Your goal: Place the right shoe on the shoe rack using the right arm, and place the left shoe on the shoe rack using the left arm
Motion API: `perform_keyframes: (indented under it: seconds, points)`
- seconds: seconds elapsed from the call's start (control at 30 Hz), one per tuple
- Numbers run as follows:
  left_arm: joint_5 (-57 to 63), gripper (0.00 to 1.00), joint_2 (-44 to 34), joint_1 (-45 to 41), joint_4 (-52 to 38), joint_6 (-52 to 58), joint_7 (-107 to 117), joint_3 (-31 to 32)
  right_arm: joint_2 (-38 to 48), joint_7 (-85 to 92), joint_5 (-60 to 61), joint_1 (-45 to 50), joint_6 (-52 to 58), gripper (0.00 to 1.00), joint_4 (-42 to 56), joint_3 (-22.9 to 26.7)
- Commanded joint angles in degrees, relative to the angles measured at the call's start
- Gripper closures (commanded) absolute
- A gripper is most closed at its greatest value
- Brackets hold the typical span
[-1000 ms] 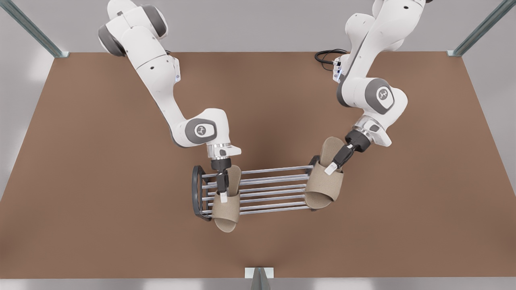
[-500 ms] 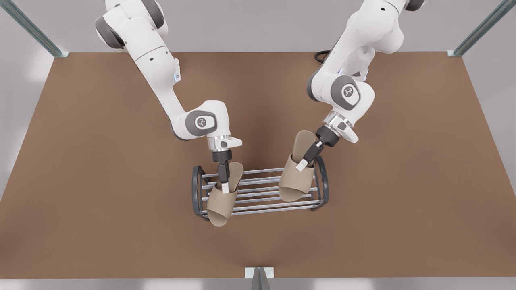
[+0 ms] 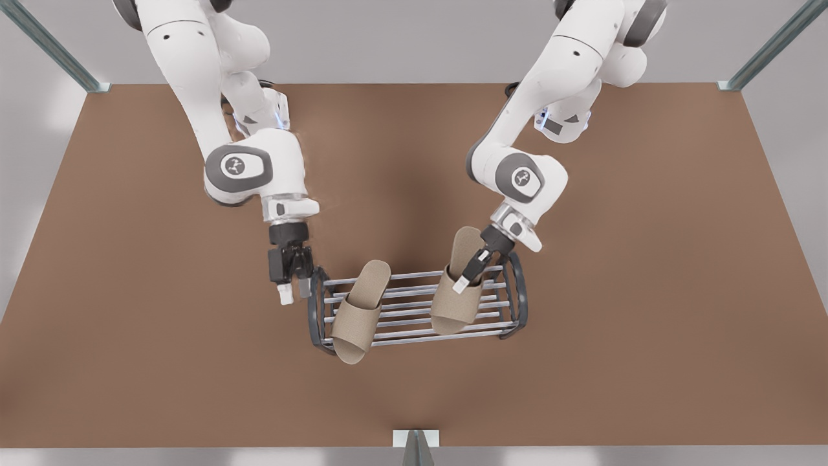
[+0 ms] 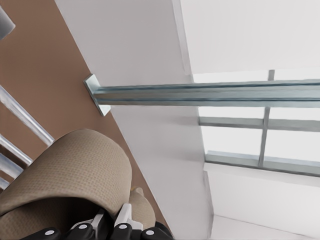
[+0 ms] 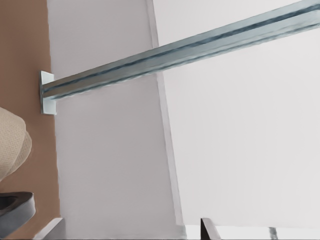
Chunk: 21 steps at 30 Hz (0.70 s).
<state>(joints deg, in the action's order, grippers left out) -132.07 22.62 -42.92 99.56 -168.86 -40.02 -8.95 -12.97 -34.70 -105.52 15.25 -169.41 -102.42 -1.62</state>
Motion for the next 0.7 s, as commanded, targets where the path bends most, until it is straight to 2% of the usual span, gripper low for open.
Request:
perform_keyframes:
  seconds: [0.0, 0.03, 0.17, 0.2, 0.23, 0.3, 0.33, 0.37, 0.4, 0.43, 0.47, 0.57, 0.6, 0.67]
  points:
    - [0.0, 0.79, 0.8, -0.1, -0.5, 0.1, 0.7, -0.1, 0.5, -1.8, 15.3, -4.2, -18.7, 0.0, 0.2, 1.2]
    - [0.1, 0.79, 1.8, -0.1, -1.6, 0.1, 0.7, -0.7, 0.8, -8.3, 17.5, -7.9, -21.1, 0.0, 0.3, 0.9]
    - [0.1, 0.78, 4.8, -0.1, -5.4, 0.1, 0.7, -1.8, -1.4, -8.8, 23.7, -17.1, -20.3, 0.0, 6.7, 1.5]
    - [0.2, 0.27, 5.1, -0.1, -6.0, 0.1, 0.6, -1.9, -1.9, -9.6, 31.0, -17.8, -20.2, 0.0, 5.9, 1.7]
    - [0.3, 0.0, 5.4, -0.1, -6.1, 0.1, 0.6, -2.3, -2.0, -9.8, 34.2, -17.8, -17.8, 0.0, 5.0, 1.7]
    - [0.4, 0.0, 5.7, -0.1, -6.1, 0.1, 0.6, -2.4, -0.8, -9.2, 42.9, -17.4, -2.3, 0.0, 5.0, 0.7]
    - [0.4, 0.0, 5.8, -0.1, -6.1, 0.1, 0.6, -2.5, -0.6, -4.3, 56.6, -17.5, 9.9, 0.0, 5.7, -2.5]
    - [0.4, 0.0, 5.8, -0.1, -6.1, 0.1, 0.6, -2.6, -0.6, 14.8, 81.5, -17.5, 16.3, 0.0, 7.5, -2.4]
    - [0.3, 0.0, 5.8, -0.1, -6.2, 0.1, 0.6, -2.6, -0.4, 29.3, 97.5, -17.9, 19.6, 0.0, 7.4, -1.4]
    - [0.4, 0.0, 5.9, -0.1, -6.7, 0.1, 0.6, -2.7, 1.9, 35.3, 103.9, -18.2, 32.5, 0.0, 6.4, -0.2]
    - [0.4, 0.0, 6.2, -0.1, -7.4, 0.0, 0.6, -2.7, 3.5, 35.5, 104.1, -18.2, 48.1, 0.0, 6.4, -0.2]
    - [0.5, 0.0, 7.1, -0.1, -9.1, -0.7, 0.6, -2.8, 4.3, 36.6, 109.7, -18.1, 78.6, 0.0, 6.6, 0.7]
    - [0.6, 0.0, 7.0, -0.1, -9.1, -0.8, 0.5, -2.8, 3.7, 36.7, 109.5, -17.6, 83.1, 0.0, 6.6, 0.7]
    - [0.8, 0.0, 6.8, -0.1, -9.0, -1.3, 0.4, -2.8, 2.8, 37.2, 110.3, -17.5, 83.4, 0.0, 7.0, 1.1]
